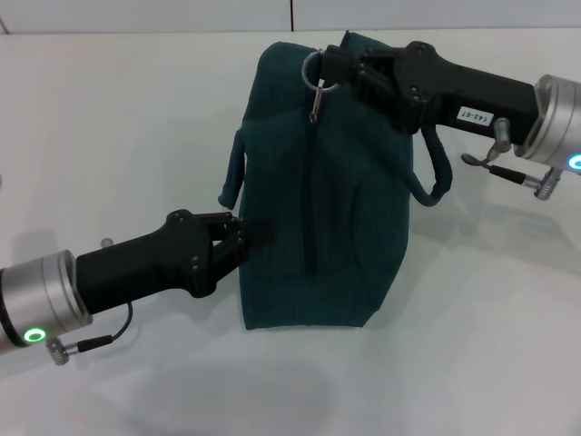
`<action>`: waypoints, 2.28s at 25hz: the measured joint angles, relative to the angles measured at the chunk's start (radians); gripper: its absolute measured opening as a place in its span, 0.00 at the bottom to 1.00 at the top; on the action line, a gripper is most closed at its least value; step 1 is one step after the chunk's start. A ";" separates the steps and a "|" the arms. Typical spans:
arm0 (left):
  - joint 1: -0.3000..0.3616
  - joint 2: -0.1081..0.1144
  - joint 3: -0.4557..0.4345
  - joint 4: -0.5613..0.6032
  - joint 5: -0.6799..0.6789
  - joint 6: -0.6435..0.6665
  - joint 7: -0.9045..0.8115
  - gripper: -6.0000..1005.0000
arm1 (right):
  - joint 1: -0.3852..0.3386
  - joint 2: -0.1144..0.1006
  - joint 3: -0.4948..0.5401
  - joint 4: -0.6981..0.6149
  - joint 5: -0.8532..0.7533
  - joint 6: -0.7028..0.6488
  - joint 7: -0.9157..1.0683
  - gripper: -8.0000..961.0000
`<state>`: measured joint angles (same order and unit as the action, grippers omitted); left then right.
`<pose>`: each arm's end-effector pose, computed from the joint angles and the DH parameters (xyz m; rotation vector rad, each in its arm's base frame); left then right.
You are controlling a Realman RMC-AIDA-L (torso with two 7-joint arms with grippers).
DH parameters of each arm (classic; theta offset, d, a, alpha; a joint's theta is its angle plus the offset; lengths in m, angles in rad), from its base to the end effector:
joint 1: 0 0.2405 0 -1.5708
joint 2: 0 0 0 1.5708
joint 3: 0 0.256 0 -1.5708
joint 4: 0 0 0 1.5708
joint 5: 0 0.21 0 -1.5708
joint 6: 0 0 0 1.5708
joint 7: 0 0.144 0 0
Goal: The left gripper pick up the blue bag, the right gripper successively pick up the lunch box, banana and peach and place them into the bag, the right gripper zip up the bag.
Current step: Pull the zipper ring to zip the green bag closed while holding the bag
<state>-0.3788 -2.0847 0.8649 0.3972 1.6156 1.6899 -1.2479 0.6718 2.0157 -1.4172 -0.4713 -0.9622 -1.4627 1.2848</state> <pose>-0.2702 0.2635 -0.0298 -2.6009 -0.8193 -1.2086 0.1475 0.3616 -0.0207 -2.6515 0.4580 1.3727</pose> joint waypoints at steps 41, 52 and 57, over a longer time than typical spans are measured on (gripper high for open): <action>0.052 -0.001 0.037 -0.080 -0.002 0.125 0.180 0.18 | -0.021 0.004 0.013 0.073 0.036 0.027 0.070 0.08; 0.053 -0.001 0.029 -0.109 -0.040 0.119 0.180 0.21 | -0.020 0.007 0.008 0.098 0.039 0.027 0.084 0.08; 0.050 0.000 0.028 -0.117 -0.077 0.117 0.160 0.22 | -0.018 0.008 0.005 0.096 0.035 0.005 0.084 0.09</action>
<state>-0.3289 -2.0843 0.8931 0.2805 1.5384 1.8069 -1.0884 0.6537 2.0235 -1.4124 -0.3748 -0.9267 -1.4579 1.3685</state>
